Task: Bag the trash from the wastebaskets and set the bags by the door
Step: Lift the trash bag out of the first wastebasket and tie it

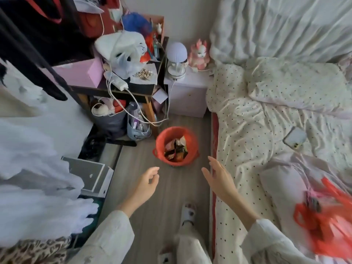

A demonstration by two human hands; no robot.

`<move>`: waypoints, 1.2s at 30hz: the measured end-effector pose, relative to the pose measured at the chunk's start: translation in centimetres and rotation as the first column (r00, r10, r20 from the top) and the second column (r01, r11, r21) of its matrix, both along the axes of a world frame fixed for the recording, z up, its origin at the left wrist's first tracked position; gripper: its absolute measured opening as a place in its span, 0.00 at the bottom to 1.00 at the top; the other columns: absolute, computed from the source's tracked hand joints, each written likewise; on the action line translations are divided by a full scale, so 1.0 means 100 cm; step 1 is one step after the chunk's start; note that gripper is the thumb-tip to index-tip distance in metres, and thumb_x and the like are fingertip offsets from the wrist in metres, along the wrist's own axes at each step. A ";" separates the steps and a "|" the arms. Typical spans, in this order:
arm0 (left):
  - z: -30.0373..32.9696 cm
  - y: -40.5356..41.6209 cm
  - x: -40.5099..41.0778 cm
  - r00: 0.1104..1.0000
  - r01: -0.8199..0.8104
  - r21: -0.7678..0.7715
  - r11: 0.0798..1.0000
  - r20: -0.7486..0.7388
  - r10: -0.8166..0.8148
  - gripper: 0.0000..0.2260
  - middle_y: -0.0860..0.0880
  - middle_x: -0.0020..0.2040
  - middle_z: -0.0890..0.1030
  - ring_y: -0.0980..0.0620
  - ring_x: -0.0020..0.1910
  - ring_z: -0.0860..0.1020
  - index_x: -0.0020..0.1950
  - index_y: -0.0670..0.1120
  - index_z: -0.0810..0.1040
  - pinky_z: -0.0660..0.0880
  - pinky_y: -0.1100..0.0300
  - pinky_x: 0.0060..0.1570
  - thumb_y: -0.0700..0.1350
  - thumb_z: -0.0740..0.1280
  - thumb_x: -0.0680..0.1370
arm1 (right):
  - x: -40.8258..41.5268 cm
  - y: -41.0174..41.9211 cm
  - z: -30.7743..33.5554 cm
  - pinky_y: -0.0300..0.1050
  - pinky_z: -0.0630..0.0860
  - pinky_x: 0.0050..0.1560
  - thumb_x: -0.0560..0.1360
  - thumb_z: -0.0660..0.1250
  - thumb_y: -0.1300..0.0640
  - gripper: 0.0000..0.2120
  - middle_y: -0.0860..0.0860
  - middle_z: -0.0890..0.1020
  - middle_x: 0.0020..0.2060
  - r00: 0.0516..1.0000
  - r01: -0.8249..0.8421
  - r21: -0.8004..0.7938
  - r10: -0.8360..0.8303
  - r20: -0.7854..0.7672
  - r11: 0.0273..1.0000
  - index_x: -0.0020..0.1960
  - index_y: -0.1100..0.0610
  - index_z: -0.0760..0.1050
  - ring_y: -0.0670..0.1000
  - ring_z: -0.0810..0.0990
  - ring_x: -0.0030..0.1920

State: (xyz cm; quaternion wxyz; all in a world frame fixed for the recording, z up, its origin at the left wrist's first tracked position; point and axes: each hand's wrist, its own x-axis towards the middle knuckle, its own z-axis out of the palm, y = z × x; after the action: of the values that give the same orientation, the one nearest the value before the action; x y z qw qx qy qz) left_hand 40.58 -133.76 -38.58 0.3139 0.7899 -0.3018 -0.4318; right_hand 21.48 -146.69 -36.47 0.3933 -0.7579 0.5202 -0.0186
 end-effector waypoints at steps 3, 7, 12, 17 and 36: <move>-0.050 -0.043 0.024 0.998 -0.037 0.096 0.995 -0.040 0.041 0.16 0.44 0.66 0.73 0.48 0.65 0.71 0.67 0.43 0.68 0.63 0.64 0.58 0.41 0.56 0.80 | 0.028 -0.058 -0.053 0.47 0.67 0.66 0.78 0.57 0.47 0.26 0.53 0.70 0.69 0.998 -0.024 0.054 0.028 -0.059 0.998 0.74 0.53 0.57 0.52 0.69 0.68; -0.138 -0.092 0.064 0.979 -0.149 0.223 0.964 -0.106 0.175 0.15 0.45 0.65 0.74 0.47 0.62 0.73 0.65 0.47 0.70 0.69 0.54 0.64 0.44 0.57 0.79 | 0.061 -0.125 -0.135 0.49 0.67 0.67 0.78 0.57 0.48 0.26 0.54 0.68 0.70 0.992 -0.028 0.115 0.041 -0.118 0.993 0.74 0.53 0.57 0.54 0.68 0.69; -0.246 -0.132 0.102 0.891 -0.286 0.406 0.868 -0.221 0.397 0.15 0.47 0.56 0.74 0.49 0.51 0.74 0.66 0.44 0.68 0.72 0.60 0.44 0.43 0.57 0.79 | 0.091 -0.171 -0.246 0.47 0.60 0.71 0.79 0.57 0.49 0.27 0.53 0.63 0.73 0.963 -0.106 0.166 0.143 -0.230 0.980 0.75 0.54 0.55 0.53 0.61 0.74; -0.345 -0.166 0.126 0.852 -0.285 0.479 0.830 -0.270 0.448 0.17 0.44 0.58 0.73 0.47 0.54 0.74 0.69 0.43 0.65 0.72 0.54 0.50 0.42 0.56 0.80 | 0.111 -0.183 -0.359 0.49 0.52 0.75 0.79 0.56 0.47 0.29 0.52 0.53 0.77 0.892 -0.239 0.170 0.285 -0.350 0.956 0.76 0.52 0.50 0.52 0.48 0.77; -0.481 -0.220 0.170 0.366 -0.739 0.461 0.492 -0.339 0.867 0.11 0.43 0.46 0.80 0.52 0.40 0.79 0.58 0.37 0.74 0.81 0.57 0.41 0.36 0.63 0.76 | 0.138 -0.142 -0.507 0.64 0.70 0.63 0.70 0.70 0.60 0.20 0.58 0.78 0.61 0.920 -0.339 -0.263 0.261 -0.292 0.903 0.61 0.56 0.76 0.59 0.75 0.63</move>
State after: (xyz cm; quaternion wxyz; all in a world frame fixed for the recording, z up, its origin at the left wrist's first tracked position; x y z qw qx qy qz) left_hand 57.56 -155.72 -86.71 0.4605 0.7113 0.2774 -0.4528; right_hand 35.30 -160.84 -87.21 0.1997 -0.8775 0.4322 0.0573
